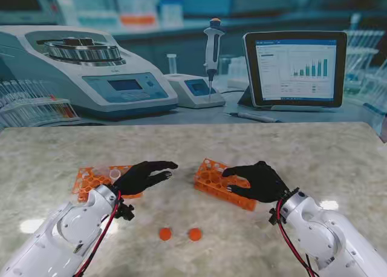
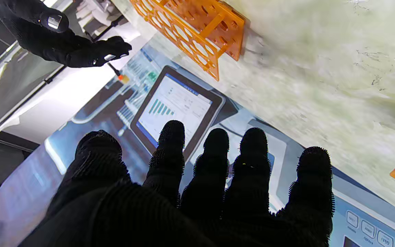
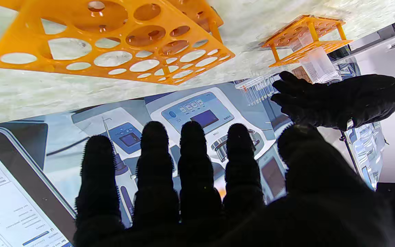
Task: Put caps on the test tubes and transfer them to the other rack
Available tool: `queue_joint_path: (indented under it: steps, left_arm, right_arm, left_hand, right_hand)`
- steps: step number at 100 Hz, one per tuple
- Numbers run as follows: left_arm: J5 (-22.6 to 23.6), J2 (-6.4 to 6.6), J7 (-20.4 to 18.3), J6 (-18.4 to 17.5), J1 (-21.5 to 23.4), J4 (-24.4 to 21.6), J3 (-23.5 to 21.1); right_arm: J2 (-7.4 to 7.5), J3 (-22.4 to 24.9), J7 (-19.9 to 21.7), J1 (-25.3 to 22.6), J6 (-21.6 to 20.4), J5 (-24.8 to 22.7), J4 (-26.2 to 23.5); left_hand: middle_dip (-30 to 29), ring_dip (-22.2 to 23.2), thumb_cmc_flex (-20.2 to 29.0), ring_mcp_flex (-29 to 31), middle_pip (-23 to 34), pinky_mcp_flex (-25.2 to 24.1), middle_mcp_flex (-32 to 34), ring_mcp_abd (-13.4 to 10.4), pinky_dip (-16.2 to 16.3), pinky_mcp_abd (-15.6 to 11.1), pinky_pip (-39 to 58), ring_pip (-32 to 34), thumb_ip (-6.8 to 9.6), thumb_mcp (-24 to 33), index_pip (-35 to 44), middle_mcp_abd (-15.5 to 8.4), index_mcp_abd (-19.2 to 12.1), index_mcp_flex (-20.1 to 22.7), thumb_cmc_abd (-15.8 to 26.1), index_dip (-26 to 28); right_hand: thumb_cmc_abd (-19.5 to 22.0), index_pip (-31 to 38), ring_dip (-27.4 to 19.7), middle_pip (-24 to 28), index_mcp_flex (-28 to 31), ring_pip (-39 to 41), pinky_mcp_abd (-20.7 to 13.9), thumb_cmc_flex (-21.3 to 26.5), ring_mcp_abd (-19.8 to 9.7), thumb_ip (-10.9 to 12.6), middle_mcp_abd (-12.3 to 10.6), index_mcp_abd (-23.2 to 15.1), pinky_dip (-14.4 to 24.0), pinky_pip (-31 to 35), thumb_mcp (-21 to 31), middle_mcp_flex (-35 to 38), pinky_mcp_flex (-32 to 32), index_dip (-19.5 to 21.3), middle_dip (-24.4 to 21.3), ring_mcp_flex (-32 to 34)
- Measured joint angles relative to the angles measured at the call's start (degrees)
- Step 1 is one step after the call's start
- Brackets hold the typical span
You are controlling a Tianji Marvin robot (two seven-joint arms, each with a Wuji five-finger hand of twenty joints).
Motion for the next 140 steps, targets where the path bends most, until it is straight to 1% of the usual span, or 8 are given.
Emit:
queue_joint_path:
  steps: [31, 64, 90, 101, 117, 140]
  left_arm:
    - [-0.1, 0.04, -0.1, -0.2, 0.0, 0.1, 0.0]
    - [0.4, 0.08, 0.0, -0.3, 0.1, 0.0, 0.0]
    - [0.9, 0.08, 0.4, -2.0, 0.0, 0.0, 0.0]
    - [1.3, 0.13, -0.2, -2.3, -0.1, -0.2, -0.6]
    - [2.0, 0.21, -0.2, -3.2, -0.3, -0.7, -1.3]
    - [2.6, 0.33, -1.2, -3.6, -0.9, -1.1, -3.5]
  right_arm:
    - [0.0, 0.1, -0.2, -0.4, 0.2, -0.7, -1.0]
    - [-0.01, 0.0, -0.4, -0.3, 0.0, -0.5, -0.9]
    - [-0.01, 0.0, -0.3, 0.0, -0.4, -0.3, -0.6]
    - [-0.01, 0.0, -0.3, 0.0, -0.4, -0.3, -0.6]
    - [0.0, 0.0, 0.0, 0.0, -0.6, -0.4, -0.6]
    - [0.01, 0.1, 0.1, 0.0, -0.9, -0.4, -0.6]
  left_hand:
    - [0.0, 0.0, 0.0, 0.0, 0.0, 0.0, 0.0, 0.0, 0.0, 0.0, -0.1, 0.0, 0.0, 0.0, 0.0, 0.0, 0.0, 0.0, 0.0, 0.0]
    - [0.0, 0.0, 0.0, 0.0, 0.0, 0.0, 0.0, 0.0, 0.0, 0.0, -0.5, 0.0, 0.0, 0.0, 0.0, 0.0, 0.0, 0.0, 0.0, 0.0]
    - [0.0, 0.0, 0.0, 0.0, 0.0, -0.3, 0.0, 0.0, 0.0, -0.1, -1.1, 0.0, 0.01, 0.0, 0.0, 0.0, 0.0, 0.0, 0.0, 0.0]
    - [0.0, 0.0, 0.0, 0.0, 0.0, -1.0, 0.0, 0.0, 0.0, -0.3, -1.9, 0.0, 0.01, 0.0, 0.0, 0.0, 0.0, 0.0, 0.0, 0.0]
    - [0.0, 0.0, 0.0, 0.0, 0.0, -1.8, 0.0, 0.0, -0.1, -0.6, -3.4, 0.0, 0.01, 0.0, 0.0, 0.0, 0.0, 0.0, 0.0, 0.0]
    - [0.0, 0.0, 0.0, -0.7, 0.0, -2.3, 0.0, 0.0, -0.2, -0.8, -5.3, 0.0, 0.01, 0.0, 0.0, 0.0, 0.0, 0.0, 0.0, 0.0]
  right_hand:
    - [0.0, 0.0, 0.0, 0.0, 0.0, 0.0, 0.0, 0.0, 0.0, 0.0, 0.0, 0.0, 0.0, 0.0, 0.0, 0.0, 0.0, 0.0, 0.0, 0.0]
    - [0.0, 0.0, 0.0, 0.0, 0.0, 0.0, 0.0, 0.0, 0.0, 0.0, 0.0, 0.0, 0.0, 0.0, 0.0, 0.0, -0.1, 0.0, 0.0, 0.0]
    - [0.0, 0.0, 0.0, 0.0, 0.0, 0.0, 0.0, 0.0, 0.0, 0.0, 0.0, 0.0, 0.0, 0.0, 0.0, 0.0, -0.3, 0.0, 0.0, 0.0]
    - [0.0, 0.0, 0.0, 0.0, 0.0, 0.0, 0.0, 0.0, 0.0, 0.0, 0.0, 0.0, 0.0, 0.0, 0.0, 0.0, -0.6, 0.0, 0.0, 0.0]
    - [0.0, 0.0, 0.0, 0.0, 0.0, 0.0, 0.0, 0.0, 0.0, 0.0, 0.0, 0.0, 0.0, 0.0, 0.0, 0.0, -0.6, 0.0, 0.0, 0.0]
    - [0.0, 0.0, 0.0, 0.1, 0.0, 0.0, 0.0, 0.0, 0.0, 0.0, 0.0, 0.0, 0.0, 0.0, -0.4, 0.0, -0.7, 0.0, 0.0, 0.0]
